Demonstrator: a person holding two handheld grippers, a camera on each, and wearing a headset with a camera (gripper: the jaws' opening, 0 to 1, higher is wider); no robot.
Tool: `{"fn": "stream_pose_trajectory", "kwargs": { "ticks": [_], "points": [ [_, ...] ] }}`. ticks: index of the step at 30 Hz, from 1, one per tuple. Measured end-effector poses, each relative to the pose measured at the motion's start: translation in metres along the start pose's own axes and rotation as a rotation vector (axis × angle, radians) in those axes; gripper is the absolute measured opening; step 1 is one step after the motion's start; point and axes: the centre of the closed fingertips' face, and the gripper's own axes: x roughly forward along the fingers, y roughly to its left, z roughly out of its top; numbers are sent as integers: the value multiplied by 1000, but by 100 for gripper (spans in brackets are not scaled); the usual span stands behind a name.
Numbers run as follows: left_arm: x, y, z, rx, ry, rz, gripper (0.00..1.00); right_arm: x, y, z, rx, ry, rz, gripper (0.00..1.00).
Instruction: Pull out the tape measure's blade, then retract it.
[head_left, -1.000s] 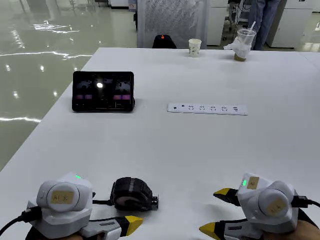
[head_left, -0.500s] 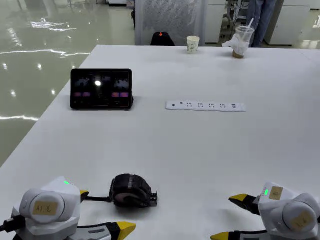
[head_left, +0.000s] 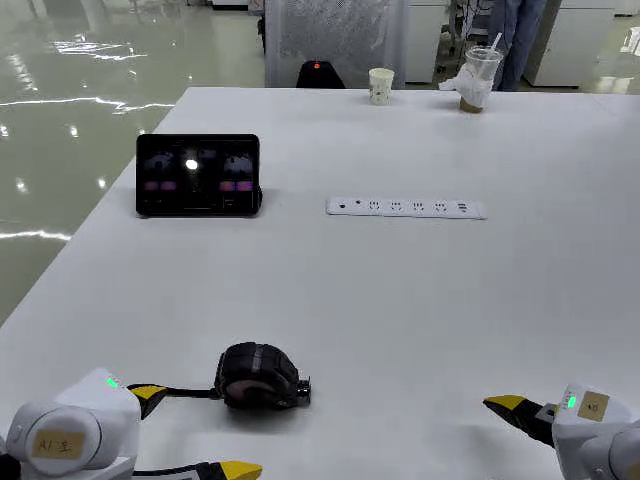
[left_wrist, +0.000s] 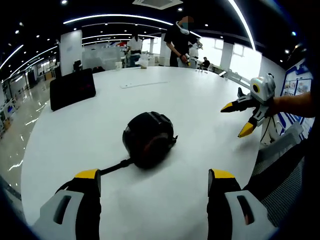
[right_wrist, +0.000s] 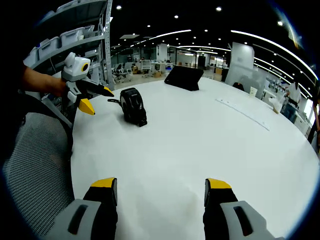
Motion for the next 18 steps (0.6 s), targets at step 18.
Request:
{"fn": "stream_pose_trajectory", "kwargs": {
  "ticks": [18],
  "points": [
    [-10, -11, -2, 50, -26, -46, 99, -14, 7, -3, 54, -61, -7, 90]
  ]
}}
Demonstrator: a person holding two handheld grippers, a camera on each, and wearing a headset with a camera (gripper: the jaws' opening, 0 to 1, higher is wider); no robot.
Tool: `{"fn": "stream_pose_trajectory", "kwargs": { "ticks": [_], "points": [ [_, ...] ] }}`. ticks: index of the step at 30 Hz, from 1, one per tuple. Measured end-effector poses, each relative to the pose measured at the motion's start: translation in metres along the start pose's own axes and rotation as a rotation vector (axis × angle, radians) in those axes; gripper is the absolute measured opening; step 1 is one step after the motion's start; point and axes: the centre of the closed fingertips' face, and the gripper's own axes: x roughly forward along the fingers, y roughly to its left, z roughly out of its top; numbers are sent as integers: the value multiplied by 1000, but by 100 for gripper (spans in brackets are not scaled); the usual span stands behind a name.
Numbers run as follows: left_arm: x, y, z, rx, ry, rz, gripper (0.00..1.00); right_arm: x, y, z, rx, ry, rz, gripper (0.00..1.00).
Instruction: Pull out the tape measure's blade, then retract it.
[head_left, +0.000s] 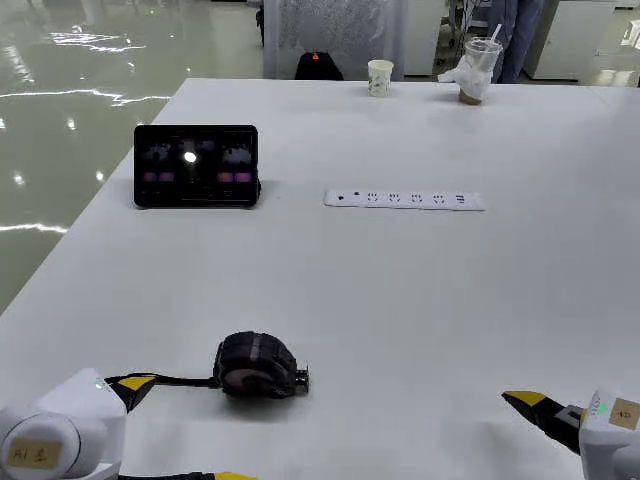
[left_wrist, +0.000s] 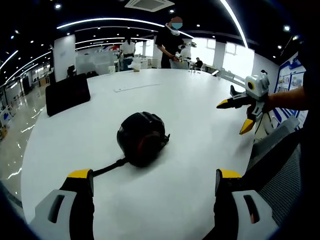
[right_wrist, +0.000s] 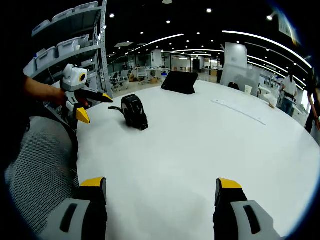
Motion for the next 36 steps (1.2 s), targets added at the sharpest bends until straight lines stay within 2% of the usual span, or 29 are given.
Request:
{"fn": "stream_pose_trajectory", "kwargs": {
  "ticks": [6, 8, 12, 18, 26, 34, 36],
  "points": [
    [-2, 0, 3, 17, -15, -2, 99, -1, 2, -5, -3, 13, 5, 95],
    [-3, 0, 6, 19, -33, -5, 99, -2, 3, -5, 3, 11, 5, 97],
    [-4, 1, 8, -3, -46, -12, 99, -2, 4, -2, 1, -4, 4, 99],
    [-5, 1, 5, 15, -41, -15, 98, -3, 3, -1, 5, -8, 1, 99],
    [-6, 1, 3, 9, -41, -20, 98, -5, 1, 4, 13, -30, -12, 99],
    [-6, 5, 6, 10, -50, 0, 99, -6, -1, 3, 20, -29, -14, 99],
    [-7, 3, 8, -3, -56, -11, 99, -6, -1, 2, 23, -28, -16, 99]
  ]
}}
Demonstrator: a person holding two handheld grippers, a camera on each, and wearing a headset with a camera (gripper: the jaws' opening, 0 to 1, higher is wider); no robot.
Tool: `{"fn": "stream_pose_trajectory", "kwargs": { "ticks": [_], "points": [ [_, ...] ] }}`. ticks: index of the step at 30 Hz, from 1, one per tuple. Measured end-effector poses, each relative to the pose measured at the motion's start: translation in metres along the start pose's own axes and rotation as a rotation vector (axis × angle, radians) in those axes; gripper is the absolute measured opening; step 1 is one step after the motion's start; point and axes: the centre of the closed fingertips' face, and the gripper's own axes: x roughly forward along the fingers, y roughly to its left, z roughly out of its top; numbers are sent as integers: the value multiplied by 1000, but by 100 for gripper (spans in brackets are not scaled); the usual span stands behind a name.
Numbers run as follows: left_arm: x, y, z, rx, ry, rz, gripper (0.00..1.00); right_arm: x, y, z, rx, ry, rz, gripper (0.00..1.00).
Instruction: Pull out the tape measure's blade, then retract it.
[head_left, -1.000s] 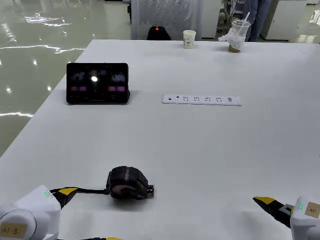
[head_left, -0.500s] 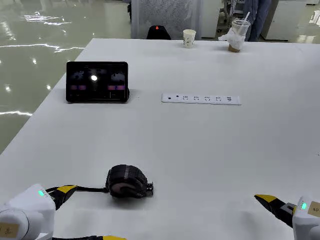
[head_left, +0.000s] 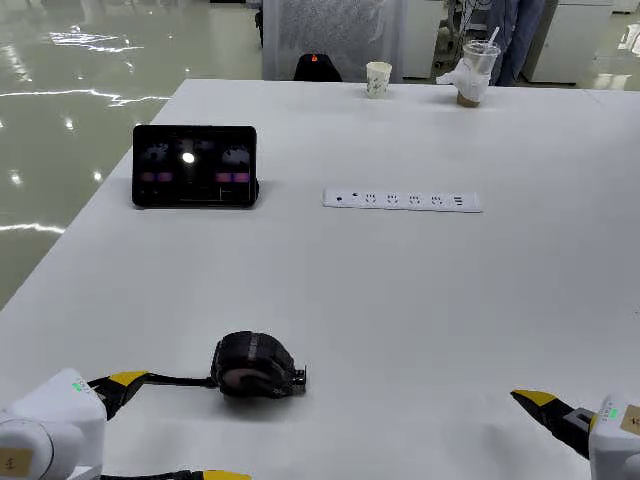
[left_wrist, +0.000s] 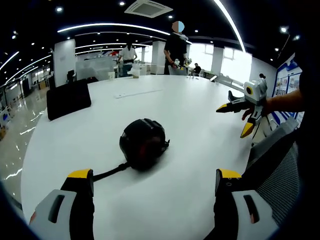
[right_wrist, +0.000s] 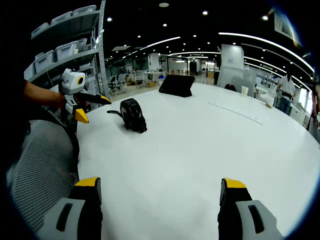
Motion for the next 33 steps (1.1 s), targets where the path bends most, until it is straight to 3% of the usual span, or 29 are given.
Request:
{"fn": "stream_pose_trajectory", "kwargs": {
  "ticks": [10, 21, 33],
  "points": [
    [0, -2, 4, 15, -3, -15, 99, -1, -1, -1, 15, -2, -4, 99],
    [1, -7, 1, 3, 8, -40, 95, -3, -2, -2, 23, -1, -8, 99],
    [1, -6, 2, 10, 2, -39, 99, -3, -1, -3, 26, 2, -7, 99]
  ]
}}
